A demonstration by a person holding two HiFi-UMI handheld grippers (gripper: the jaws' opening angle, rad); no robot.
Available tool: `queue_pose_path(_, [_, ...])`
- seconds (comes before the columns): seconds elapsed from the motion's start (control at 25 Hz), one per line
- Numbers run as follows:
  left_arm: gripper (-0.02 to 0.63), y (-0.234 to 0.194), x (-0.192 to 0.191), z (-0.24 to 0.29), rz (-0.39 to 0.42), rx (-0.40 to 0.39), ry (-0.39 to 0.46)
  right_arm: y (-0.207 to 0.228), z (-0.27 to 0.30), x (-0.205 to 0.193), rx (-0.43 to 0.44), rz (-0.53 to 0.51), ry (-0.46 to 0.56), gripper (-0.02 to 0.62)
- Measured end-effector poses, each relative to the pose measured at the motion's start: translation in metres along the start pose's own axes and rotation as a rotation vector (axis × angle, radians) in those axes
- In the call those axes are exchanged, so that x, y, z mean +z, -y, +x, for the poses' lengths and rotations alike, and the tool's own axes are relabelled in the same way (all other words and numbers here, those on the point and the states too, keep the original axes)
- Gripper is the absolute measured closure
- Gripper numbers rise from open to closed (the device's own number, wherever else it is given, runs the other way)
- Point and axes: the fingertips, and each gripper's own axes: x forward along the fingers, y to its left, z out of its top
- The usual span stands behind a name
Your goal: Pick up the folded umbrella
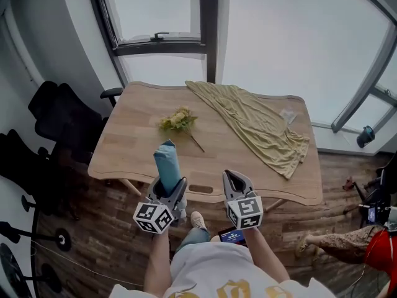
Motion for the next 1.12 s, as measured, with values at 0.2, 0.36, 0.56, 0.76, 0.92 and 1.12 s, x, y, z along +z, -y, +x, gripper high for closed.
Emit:
queue_pose_path(0.2, [0.296,0.001,0.001,0.0,-0.004,-0.006,0.006,-0.005,0.004,0.0,0.011,-0.003,-0.002,0.584])
queue_pose_path(0.36, [0.296,0.002,0.003,-0.002,0.0,-0.013,0.009,-0.009,0.006,0.0,0.02,-0.006,-0.008,0.584])
queue_pose_path(0.56, [0.296,0.0,0.004,-0.003,0.001,-0.003,0.011,-0.01,0.007,0.001,0.026,-0.005,-0.003,0.584])
queue_pose_path(0.76, [0.296,-0.005,0.004,-0.004,0.008,0.012,0.01,-0.013,0.008,0.001,0.037,0.003,-0.001,0.584])
queue_pose_path(0.92, [0.296,-0.004,0.005,-0.005,0.001,0.01,0.007,-0.014,0.007,0.001,0.035,-0.001,-0.005,0.584])
queue_pose_path(1.12, [0.296,-0.003,0.004,-0.002,-0.001,0.005,0.001,-0.012,0.007,-0.001,0.036,-0.004,-0.007,0.584])
